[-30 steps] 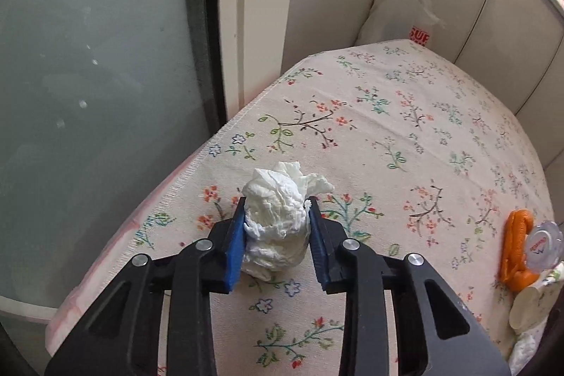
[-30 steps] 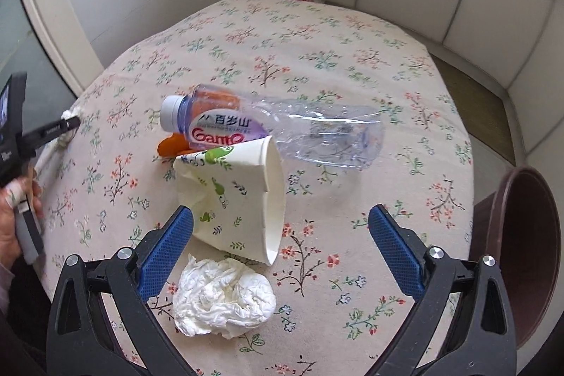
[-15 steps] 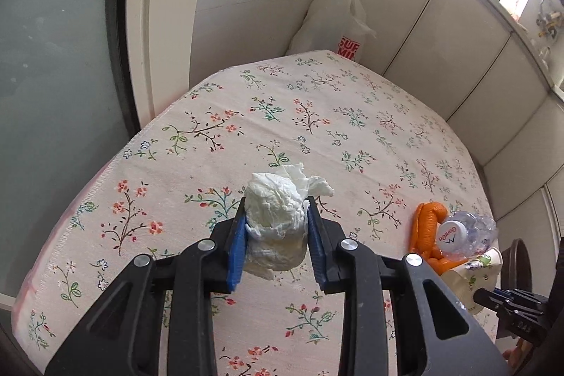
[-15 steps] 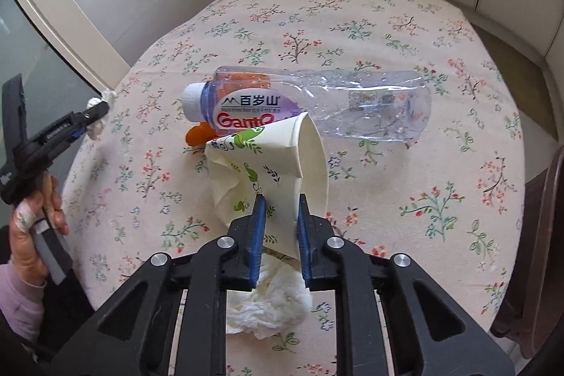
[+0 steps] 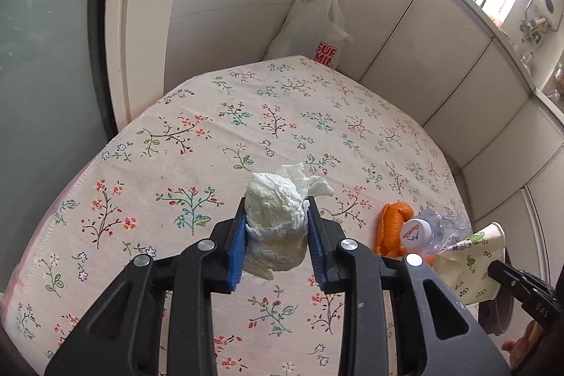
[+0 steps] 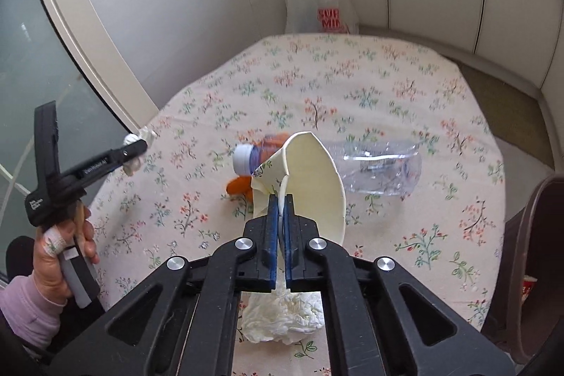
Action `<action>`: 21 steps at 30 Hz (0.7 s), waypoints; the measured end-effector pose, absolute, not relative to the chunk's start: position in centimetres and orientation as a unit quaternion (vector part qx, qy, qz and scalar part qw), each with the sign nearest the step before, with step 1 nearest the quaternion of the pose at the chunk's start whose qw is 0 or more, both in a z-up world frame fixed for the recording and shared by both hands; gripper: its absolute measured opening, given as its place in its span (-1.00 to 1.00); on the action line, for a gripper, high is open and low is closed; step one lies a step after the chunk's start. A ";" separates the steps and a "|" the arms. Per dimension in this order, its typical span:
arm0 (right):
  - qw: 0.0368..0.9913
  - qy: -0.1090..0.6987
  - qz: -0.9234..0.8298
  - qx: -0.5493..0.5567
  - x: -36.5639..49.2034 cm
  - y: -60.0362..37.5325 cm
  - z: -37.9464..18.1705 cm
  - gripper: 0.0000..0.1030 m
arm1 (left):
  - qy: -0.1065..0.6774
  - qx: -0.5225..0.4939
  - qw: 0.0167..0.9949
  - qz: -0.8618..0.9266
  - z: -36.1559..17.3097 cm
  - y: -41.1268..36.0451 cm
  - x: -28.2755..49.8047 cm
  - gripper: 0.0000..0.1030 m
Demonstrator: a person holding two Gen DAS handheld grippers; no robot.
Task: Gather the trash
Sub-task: 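Carry the paper cup over the brown bin and open the right tool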
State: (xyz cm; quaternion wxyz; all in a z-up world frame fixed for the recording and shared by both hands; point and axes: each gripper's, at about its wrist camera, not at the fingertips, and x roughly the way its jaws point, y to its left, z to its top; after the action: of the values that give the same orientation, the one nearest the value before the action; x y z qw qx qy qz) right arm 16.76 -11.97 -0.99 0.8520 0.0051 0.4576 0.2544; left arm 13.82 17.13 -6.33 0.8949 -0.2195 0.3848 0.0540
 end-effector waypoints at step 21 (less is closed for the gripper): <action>0.912 0.349 0.216 0.021 14.4 -14.8 5.8 -0.96 | 0.358 -0.248 0.900 0.003 -3.7 15.0 13.2 -0.40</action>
State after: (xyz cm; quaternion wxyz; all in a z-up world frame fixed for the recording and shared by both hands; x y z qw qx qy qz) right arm 14.43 -14.82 5.80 0.9119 0.0210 0.3486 0.2157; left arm 13.24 15.01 -3.65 0.9002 -0.2482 0.3579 0.0029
